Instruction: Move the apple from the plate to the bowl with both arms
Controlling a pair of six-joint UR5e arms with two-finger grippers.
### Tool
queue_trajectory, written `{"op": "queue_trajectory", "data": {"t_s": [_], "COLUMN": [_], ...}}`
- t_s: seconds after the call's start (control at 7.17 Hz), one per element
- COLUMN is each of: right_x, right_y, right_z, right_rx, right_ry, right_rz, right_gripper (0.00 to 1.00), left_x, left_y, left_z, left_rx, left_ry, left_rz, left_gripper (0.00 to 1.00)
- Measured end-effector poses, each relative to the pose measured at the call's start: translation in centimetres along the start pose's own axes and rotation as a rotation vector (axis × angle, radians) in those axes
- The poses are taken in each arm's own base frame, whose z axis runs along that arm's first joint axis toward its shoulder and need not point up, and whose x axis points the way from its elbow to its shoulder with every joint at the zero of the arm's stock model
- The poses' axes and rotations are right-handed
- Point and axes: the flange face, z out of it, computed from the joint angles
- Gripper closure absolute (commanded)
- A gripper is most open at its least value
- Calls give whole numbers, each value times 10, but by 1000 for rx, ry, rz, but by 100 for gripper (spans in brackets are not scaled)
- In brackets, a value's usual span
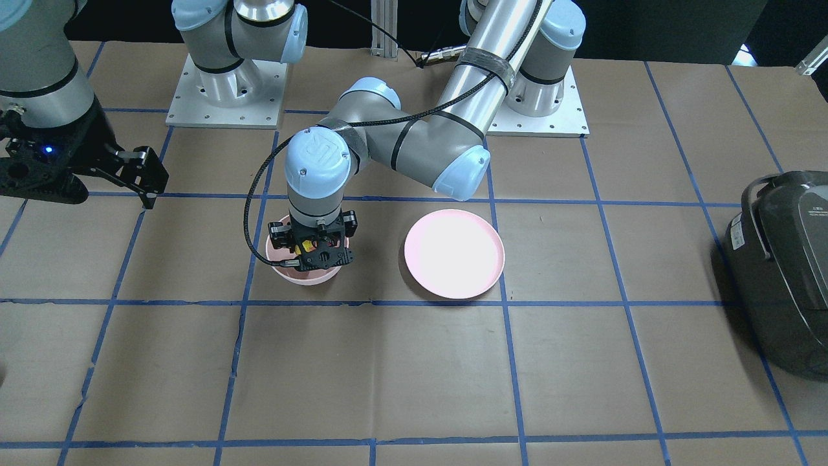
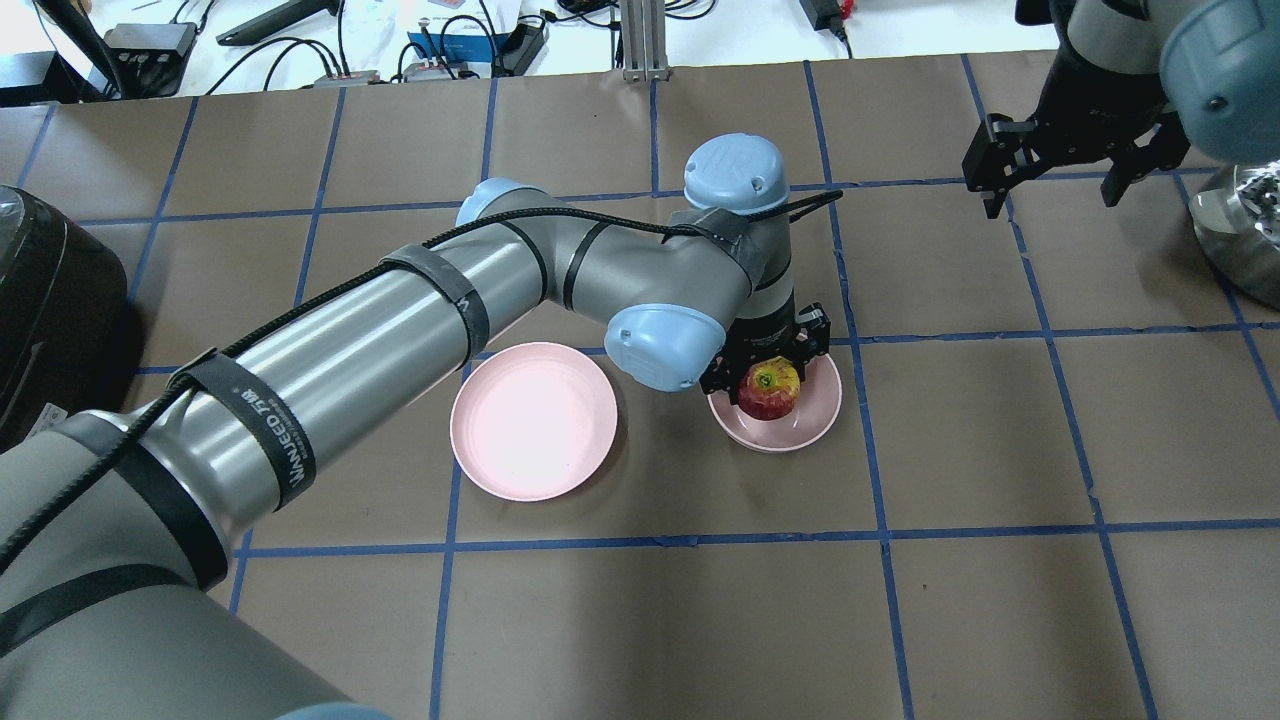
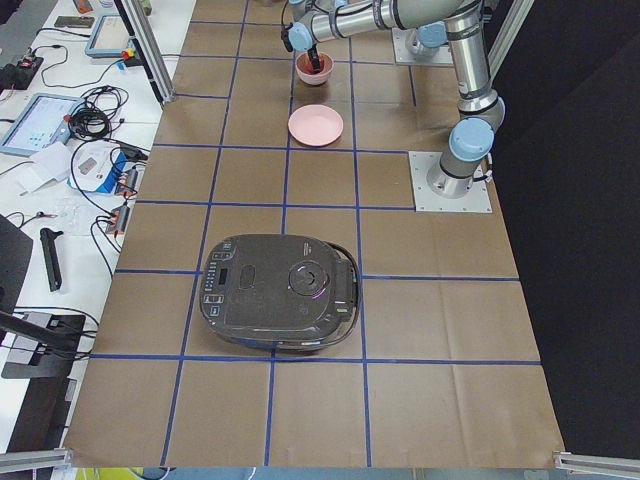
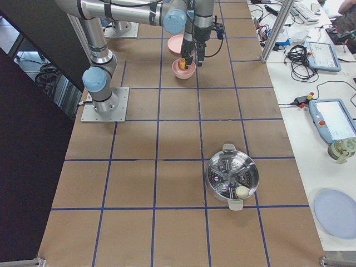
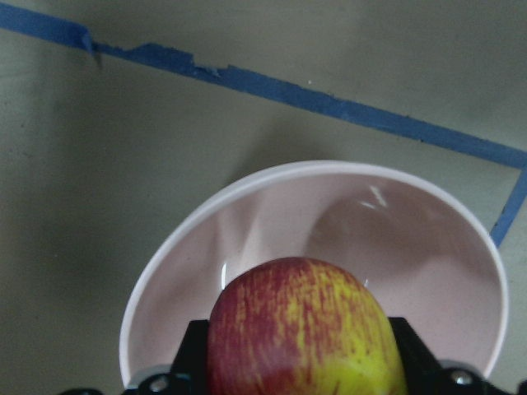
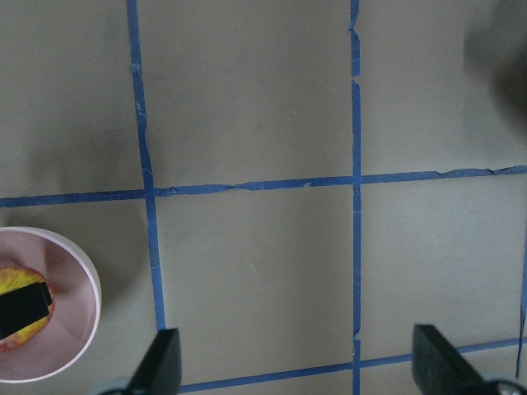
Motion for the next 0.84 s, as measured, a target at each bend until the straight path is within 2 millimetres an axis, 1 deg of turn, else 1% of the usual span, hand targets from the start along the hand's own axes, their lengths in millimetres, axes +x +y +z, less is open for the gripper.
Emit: {"op": "queue_trajectory", "data": {"t_s": [0.14,0.28,0.42,0.56,0.7,0.84], "right_x": [0,0,-1,-2,-5,-14], "right_y": [0,0,0,0,2,3], "right_z": [0,0,0,-1,-4,-9], "right_rx": [0,1,2,3,12,23], "right_ry": [0,0,-1,-5,-17,-59], "right_rz": [-1,-1,0,3,1,-7], "right_gripper": [0,0,0,0,0,0], "left_x": [2,0,-12,-34,-62,-89], "left_y": [-1,-2,-7,-12,-14,-18], "left_z": [-8,-25,-52,-85,-119,-152], "left_rx": [21,46,70,75,59,57], "left_ry": [19,40,57,53,30,10], "left_rz": [14,33,76,139,216,276], "left_gripper": [0,0,0,0,0,0]}}
